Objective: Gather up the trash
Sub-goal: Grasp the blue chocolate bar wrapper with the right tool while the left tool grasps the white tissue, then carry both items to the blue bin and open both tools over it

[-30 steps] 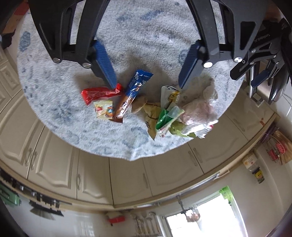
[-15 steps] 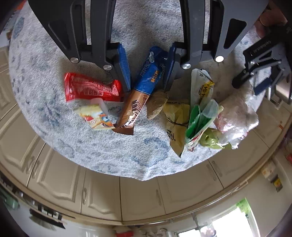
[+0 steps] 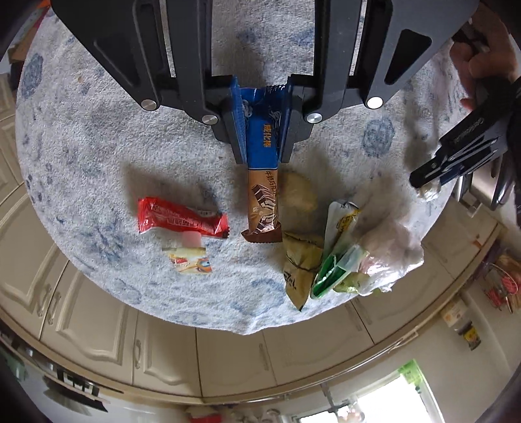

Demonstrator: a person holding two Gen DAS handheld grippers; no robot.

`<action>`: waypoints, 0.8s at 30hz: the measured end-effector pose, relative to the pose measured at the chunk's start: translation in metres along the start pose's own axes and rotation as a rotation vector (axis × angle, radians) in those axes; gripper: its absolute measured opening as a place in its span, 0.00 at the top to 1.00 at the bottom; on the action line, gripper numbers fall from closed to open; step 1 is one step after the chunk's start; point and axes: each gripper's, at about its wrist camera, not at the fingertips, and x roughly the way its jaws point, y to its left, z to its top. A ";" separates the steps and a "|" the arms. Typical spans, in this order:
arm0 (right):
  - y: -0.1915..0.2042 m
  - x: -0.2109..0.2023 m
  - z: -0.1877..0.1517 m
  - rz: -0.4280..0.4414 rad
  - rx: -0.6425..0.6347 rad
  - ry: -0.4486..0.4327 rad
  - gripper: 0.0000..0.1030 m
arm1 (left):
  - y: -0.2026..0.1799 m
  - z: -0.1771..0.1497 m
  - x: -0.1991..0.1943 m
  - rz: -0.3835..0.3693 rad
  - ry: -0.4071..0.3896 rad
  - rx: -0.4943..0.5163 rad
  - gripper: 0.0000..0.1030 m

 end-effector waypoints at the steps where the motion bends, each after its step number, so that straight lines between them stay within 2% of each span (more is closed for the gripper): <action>1: 0.001 0.001 0.002 -0.003 -0.005 -0.008 0.79 | -0.001 -0.001 -0.001 0.001 0.002 -0.002 0.73; 5: 0.006 0.006 0.005 -0.028 -0.047 -0.026 0.81 | -0.008 0.003 -0.004 -0.005 -0.001 0.000 0.73; 11: -0.012 -0.017 -0.005 0.124 0.032 -0.047 0.82 | -0.030 0.005 -0.019 -0.027 -0.039 0.031 0.73; 15: -0.027 -0.044 -0.014 0.183 0.069 -0.085 0.82 | -0.049 -0.002 -0.033 -0.050 -0.062 0.063 0.73; 18: -0.035 -0.066 -0.021 0.183 0.076 -0.119 0.82 | -0.074 -0.019 -0.055 -0.069 -0.083 0.092 0.73; 24: -0.065 -0.124 -0.041 0.174 0.117 -0.219 0.82 | -0.124 -0.022 -0.083 -0.136 -0.128 0.169 0.73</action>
